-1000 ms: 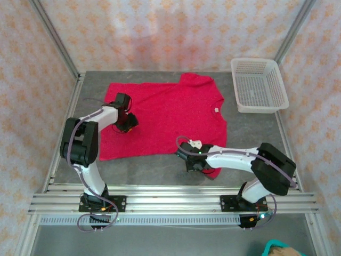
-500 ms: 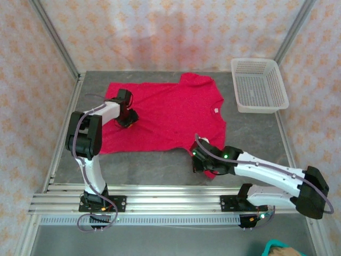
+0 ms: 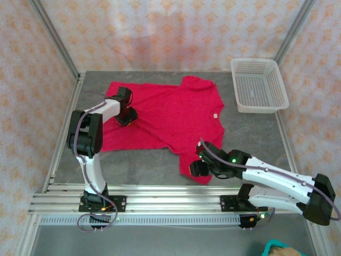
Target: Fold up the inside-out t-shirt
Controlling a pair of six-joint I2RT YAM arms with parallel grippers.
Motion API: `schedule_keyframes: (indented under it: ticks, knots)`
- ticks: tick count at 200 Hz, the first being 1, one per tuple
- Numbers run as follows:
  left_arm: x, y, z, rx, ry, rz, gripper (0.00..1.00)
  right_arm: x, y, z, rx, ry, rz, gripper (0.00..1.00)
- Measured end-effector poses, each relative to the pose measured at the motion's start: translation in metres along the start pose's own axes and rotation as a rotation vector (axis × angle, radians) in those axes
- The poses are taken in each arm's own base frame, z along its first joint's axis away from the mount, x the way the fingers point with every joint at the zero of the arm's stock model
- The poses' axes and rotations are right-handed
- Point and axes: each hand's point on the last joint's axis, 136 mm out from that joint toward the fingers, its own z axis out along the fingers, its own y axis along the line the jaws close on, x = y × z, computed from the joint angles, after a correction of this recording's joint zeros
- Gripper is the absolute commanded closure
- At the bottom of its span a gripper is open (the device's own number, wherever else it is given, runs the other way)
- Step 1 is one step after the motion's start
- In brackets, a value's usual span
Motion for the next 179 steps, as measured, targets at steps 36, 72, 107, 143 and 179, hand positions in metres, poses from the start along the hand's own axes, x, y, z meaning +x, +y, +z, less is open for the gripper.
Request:
schedule_keyframes:
  ticks: [36, 72, 107, 143, 179]
  knots:
    - [0.002, 0.014, -0.031, -0.056, -0.016, 0.044, 0.56, -0.04, -0.039, 0.0, 0.156, -0.1, 0.185, 0.3]
    - [-0.009, 0.022, -0.076, 0.009, -0.086, 0.012, 0.56, -0.107, -0.092, 0.025, 0.26, -0.167, 0.45, 0.3]
    - [-0.002, 0.067, -0.043, 0.006, 0.01, -0.114, 0.56, -0.172, -0.116, 0.068, 0.321, -0.145, 0.491, 0.3]
    - [-0.004, 0.104, -0.023, 0.004, 0.055, -0.245, 0.54, -0.196, -0.146, 0.097, 0.362, -0.112, 0.513, 0.3]
    - [-0.016, 0.126, -0.024, -0.004, 0.038, -0.314, 0.5, -0.192, -0.176, 0.101, 0.408, -0.081, 0.546, 0.3]
